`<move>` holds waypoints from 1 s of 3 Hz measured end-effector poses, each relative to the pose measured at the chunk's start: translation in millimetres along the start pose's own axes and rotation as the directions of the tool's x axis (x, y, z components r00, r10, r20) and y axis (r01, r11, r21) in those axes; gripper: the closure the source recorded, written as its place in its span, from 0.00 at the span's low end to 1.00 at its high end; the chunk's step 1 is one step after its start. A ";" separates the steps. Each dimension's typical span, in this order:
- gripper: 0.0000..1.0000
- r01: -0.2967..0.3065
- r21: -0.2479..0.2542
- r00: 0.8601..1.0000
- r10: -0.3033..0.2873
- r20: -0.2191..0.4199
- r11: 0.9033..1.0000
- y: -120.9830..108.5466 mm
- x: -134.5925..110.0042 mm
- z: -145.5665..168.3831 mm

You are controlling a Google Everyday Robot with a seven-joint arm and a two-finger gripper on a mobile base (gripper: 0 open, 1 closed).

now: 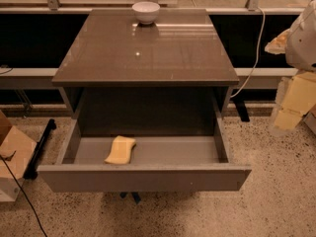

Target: Pick sponge from top drawer and place on counter

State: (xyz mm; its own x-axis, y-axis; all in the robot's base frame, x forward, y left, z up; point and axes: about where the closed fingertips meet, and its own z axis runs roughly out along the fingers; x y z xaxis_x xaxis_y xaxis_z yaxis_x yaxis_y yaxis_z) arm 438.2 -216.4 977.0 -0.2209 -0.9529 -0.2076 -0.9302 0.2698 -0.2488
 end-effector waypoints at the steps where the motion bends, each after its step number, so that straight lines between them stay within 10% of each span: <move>1: 0.00 0.000 0.000 1.000 0.000 0.000 1.000 0.0 -0.1 0.1; 3: 0.00 0.015 -0.008 0.978 -0.013 0.209 1.000 -3.6 -56.4 46.2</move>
Offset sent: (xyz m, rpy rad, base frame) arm 0.0218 0.0499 -0.0255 0.1634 -0.0381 0.0873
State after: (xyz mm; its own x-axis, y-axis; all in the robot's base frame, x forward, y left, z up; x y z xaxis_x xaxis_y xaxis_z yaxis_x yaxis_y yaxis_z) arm 467.5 -157.3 945.9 -0.1423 -0.9064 -0.3978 -0.9356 0.2543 -0.2447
